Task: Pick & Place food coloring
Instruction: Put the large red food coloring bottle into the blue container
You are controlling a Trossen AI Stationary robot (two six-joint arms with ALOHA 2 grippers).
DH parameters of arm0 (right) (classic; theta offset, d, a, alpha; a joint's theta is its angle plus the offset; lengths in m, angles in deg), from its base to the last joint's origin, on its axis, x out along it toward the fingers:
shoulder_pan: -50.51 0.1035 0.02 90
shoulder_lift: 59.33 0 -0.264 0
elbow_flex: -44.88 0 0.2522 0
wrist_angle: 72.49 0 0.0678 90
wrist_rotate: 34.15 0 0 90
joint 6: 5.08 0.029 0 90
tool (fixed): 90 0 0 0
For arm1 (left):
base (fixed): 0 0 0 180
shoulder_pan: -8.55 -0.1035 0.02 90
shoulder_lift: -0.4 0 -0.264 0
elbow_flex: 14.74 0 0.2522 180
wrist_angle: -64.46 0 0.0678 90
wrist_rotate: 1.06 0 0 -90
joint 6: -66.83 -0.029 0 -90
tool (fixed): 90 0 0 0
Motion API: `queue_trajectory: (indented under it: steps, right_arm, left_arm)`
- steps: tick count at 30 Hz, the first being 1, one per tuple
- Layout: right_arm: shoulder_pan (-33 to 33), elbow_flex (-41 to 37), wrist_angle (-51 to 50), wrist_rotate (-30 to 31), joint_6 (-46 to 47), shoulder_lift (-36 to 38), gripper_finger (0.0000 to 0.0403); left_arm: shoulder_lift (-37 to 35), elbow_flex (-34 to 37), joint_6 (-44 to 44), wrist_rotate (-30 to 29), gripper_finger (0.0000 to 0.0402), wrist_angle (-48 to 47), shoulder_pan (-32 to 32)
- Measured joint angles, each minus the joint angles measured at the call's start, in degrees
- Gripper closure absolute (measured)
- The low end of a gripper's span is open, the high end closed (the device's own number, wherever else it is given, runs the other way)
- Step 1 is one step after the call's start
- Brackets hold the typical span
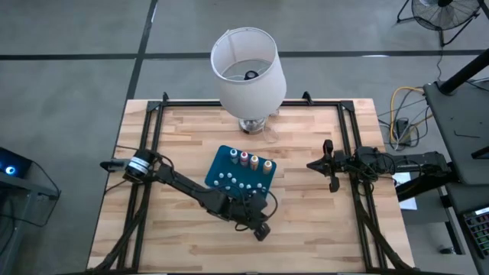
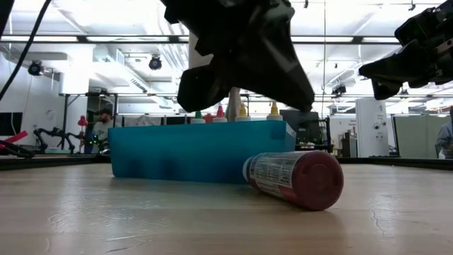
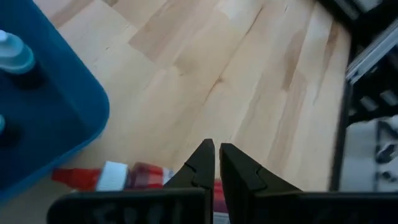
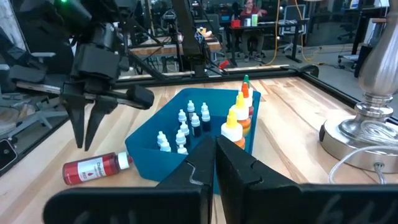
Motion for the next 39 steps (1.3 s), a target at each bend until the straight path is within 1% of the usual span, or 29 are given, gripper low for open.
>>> queue_trajectory:
  steps: [3,6,11,14,21,28,31,34,39]
  right_arm:
    - [0.02,0.00,0.02,0.01,0.00,0.00,0.0394]
    - [0.00,0.00,0.01,0.01,-0.01,0.00,0.0394]
    - [0.00,0.00,0.02,0.02,0.00,0.00,0.0394]
    - [0.02,0.00,0.02,0.02,-0.01,0.00,0.0394]
    - [0.02,0.00,0.02,0.00,0.00,0.04,0.0394]
    - [0.00,0.00,0.00,0.00,0.00,0.04,0.0394]
    - [0.00,0.00,0.01,0.00,-0.02,0.04,0.0394]
    - [0.01,0.00,0.00,0.02,-0.01,0.02,0.0394]
    - [0.02,0.00,0.00,0.00,0.00,0.04,0.0394]
  left_arm:
    - [0.00,0.01,-4.57,0.10,0.0402,-0.41,0.07]
    - [0.00,-0.17,-9.07,1.61,0.0401,-0.14,0.19]
    - [0.00,0.11,-11.62,2.36,0.0401,-3.18,0.22]
    - [0.00,0.24,-12.11,3.64,0.0401,-5.10,0.21]
    - [0.00,0.31,-12.85,3.69,0.0401,-5.89,0.22]
    - [-0.02,0.47,-13.24,2.37,0.0401,-2.86,0.18]
    - [0.68,0.96,-13.27,1.95,0.0401,0.20,0.17]
    - [1.73,1.11,-13.31,1.93,0.0401,1.16,0.17]
    - [2.67,1.09,-17.20,1.95,0.0401,1.31,0.28]
